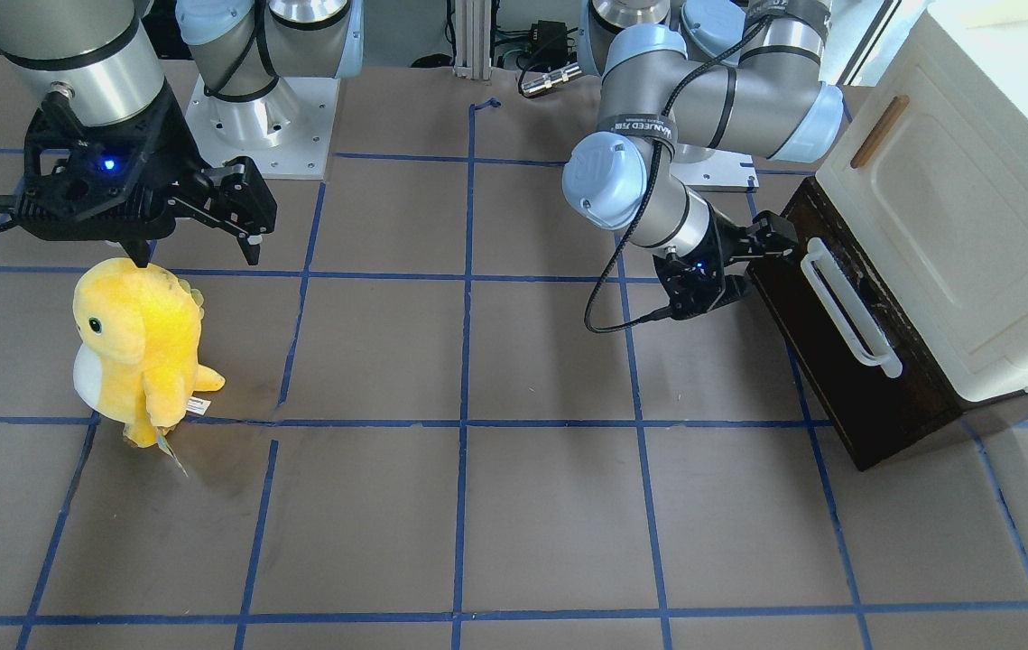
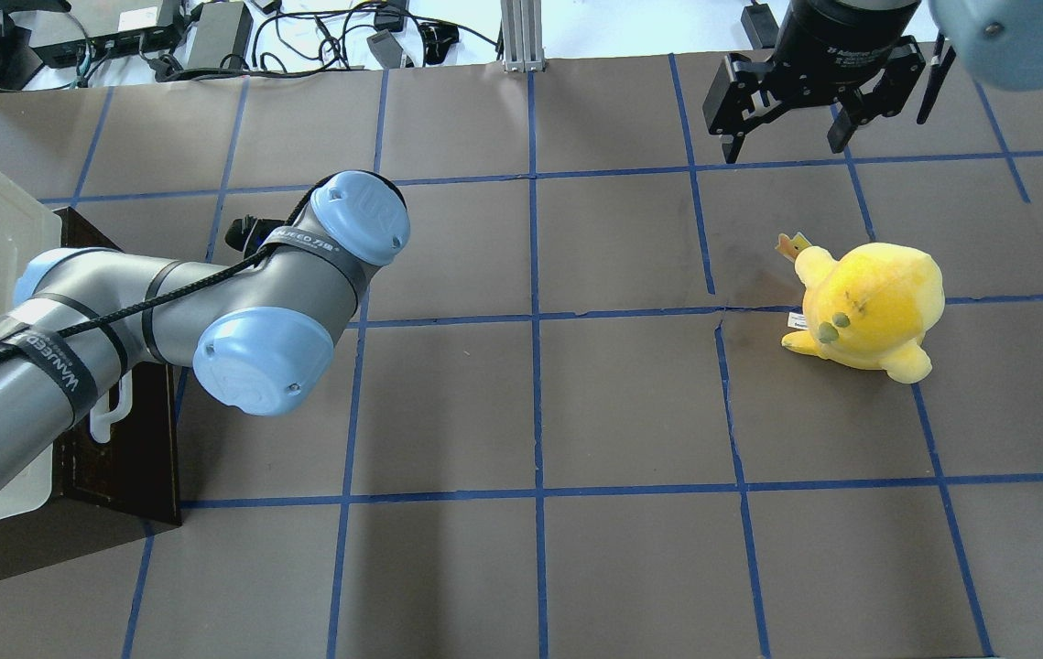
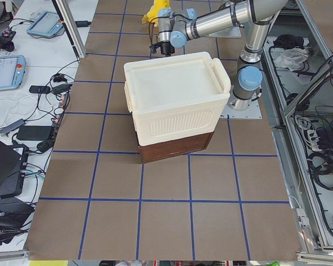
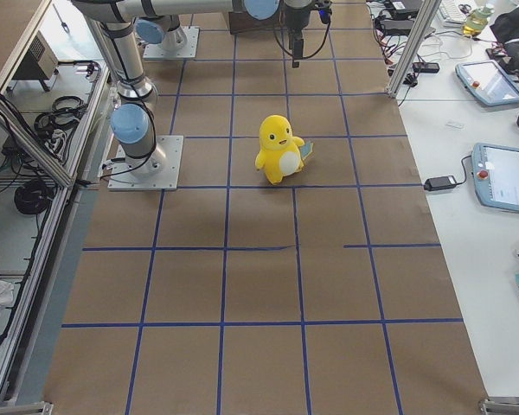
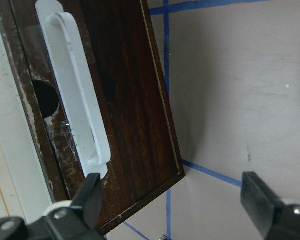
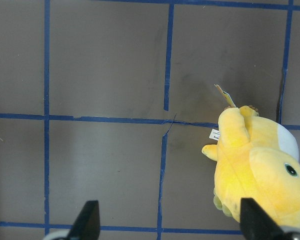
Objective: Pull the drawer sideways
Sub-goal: 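Lower the left gripper around the white bar handle and close it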
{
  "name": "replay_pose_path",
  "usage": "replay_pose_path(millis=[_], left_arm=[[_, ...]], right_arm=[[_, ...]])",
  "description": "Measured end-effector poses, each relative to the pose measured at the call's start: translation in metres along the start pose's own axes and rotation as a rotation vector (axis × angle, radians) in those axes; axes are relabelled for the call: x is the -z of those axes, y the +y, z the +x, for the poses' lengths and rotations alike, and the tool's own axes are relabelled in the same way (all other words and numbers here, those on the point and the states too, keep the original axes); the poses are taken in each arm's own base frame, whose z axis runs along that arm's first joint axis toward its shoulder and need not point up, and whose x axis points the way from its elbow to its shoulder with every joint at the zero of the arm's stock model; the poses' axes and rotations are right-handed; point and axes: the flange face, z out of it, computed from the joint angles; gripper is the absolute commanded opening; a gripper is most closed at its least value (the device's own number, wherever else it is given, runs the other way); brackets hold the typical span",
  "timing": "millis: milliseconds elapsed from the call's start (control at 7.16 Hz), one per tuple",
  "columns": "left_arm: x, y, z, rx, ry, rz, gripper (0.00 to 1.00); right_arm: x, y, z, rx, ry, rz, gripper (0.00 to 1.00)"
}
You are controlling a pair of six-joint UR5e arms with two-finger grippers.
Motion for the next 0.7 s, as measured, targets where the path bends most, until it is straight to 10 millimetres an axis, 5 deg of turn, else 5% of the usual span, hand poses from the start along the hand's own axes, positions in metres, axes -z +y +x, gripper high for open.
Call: replay_pose_path(millis=[699], left_arm=[[-0.042, -0.037, 0.003, -0.07, -0.298, 0.013, 0.98]], right_arm=[[0.0, 0.0, 0.0, 0.0, 0.0, 0.0, 1.0]])
